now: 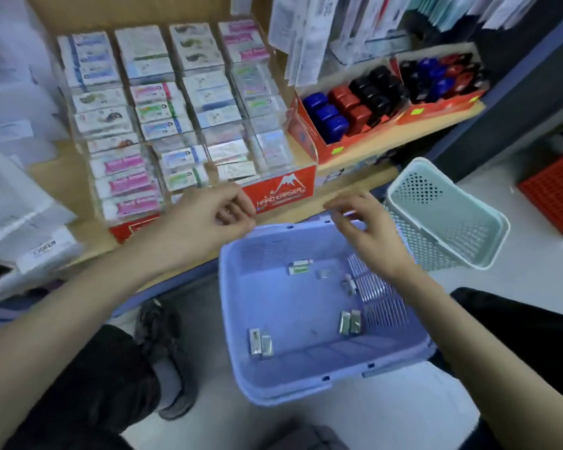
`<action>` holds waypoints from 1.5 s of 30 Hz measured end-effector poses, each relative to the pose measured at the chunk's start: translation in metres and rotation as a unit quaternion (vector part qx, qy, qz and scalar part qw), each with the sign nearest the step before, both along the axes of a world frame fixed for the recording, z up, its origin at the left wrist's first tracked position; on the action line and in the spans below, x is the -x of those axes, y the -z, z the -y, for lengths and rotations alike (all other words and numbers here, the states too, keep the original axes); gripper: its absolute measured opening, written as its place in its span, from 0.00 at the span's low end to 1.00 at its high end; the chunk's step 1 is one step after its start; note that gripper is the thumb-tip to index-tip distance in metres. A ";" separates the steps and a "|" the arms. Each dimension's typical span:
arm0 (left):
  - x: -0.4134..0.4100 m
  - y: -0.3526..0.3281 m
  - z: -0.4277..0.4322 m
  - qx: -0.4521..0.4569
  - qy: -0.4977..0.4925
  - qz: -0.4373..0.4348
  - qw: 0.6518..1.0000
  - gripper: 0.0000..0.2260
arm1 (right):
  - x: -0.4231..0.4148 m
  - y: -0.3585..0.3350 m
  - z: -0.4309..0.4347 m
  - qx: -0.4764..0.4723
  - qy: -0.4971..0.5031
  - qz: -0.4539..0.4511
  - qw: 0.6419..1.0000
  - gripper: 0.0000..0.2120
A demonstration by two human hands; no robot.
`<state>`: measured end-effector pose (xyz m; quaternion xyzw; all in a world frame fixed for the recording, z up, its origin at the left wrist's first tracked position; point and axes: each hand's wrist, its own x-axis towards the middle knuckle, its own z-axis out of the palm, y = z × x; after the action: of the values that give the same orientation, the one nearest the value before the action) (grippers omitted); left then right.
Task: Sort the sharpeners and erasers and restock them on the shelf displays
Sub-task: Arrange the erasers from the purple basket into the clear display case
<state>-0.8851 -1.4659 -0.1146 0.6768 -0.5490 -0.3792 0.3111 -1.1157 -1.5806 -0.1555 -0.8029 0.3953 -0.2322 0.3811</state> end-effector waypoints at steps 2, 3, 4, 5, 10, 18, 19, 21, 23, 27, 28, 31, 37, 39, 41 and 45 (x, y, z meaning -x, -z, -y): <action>0.027 0.027 0.003 -0.050 0.077 0.003 0.996 0.04 | 0.050 0.022 0.015 -0.068 0.065 -0.034 0.995 0.11; 0.039 0.043 0.007 -0.075 0.109 0.013 0.991 0.04 | 0.070 0.037 0.021 -0.110 0.092 -0.061 0.988 0.11; 0.050 0.061 0.012 -0.099 0.134 0.028 0.986 0.03 | 0.085 0.056 0.026 -0.146 0.110 -0.108 0.977 0.10; 0.059 0.080 0.018 -0.120 0.151 0.038 0.980 0.04 | 0.096 0.081 0.027 -0.173 0.114 -0.167 0.964 0.11; 0.094 0.178 0.055 -0.166 0.151 0.066 0.972 0.15 | 0.097 0.182 -0.003 -0.316 0.180 -0.170 0.916 0.18; 0.131 0.307 0.079 -0.148 0.091 0.144 0.974 0.27 | 0.088 0.271 -0.017 -0.360 0.418 -0.101 0.828 0.18; 0.134 0.316 0.080 -0.133 0.094 0.161 0.973 0.28 | 0.085 0.277 -0.016 -0.355 0.444 -0.102 0.817 0.17; 0.140 0.332 0.079 -0.098 0.111 0.223 0.963 0.32 | 0.079 0.286 -0.015 -0.325 0.475 -0.130 0.808 0.16; 0.143 0.344 0.076 -0.075 0.116 0.285 0.949 0.36 | 0.072 0.297 -0.018 -0.292 0.461 -0.177 0.819 0.22; 0.149 0.355 0.077 -0.058 0.100 0.355 0.928 0.37 | 0.062 0.308 -0.016 -0.249 0.470 -0.270 0.803 0.23; 0.150 0.358 0.080 -0.051 0.094 0.362 0.926 0.36 | 0.059 0.309 -0.012 -0.242 0.474 -0.290 0.796 0.22; 0.153 0.365 0.088 -0.053 0.087 0.373 0.922 0.30 | 0.054 0.315 -0.004 -0.232 0.451 -0.330 0.796 0.20; 0.156 0.384 0.085 -0.105 0.077 0.370 0.920 0.29 | 0.056 0.335 0.007 -0.184 0.359 -0.250 0.880 0.17; 0.156 0.386 0.086 -0.126 0.040 0.359 0.924 0.25 | 0.057 0.335 0.012 -0.165 0.332 -0.242 0.897 0.11; 0.157 0.384 0.086 -0.143 0.024 0.345 0.927 0.21 | 0.058 0.334 0.017 -0.193 0.323 -0.217 0.901 0.11; 0.154 0.379 0.082 -0.195 0.000 0.246 0.949 0.17 | 0.053 0.336 0.016 -0.306 0.343 -0.132 0.878 0.07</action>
<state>-1.0391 -1.5480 -0.4939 0.7964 -0.5240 -0.3006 0.0284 -1.1691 -1.5966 -0.4911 -0.4836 0.7438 -0.1074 0.4486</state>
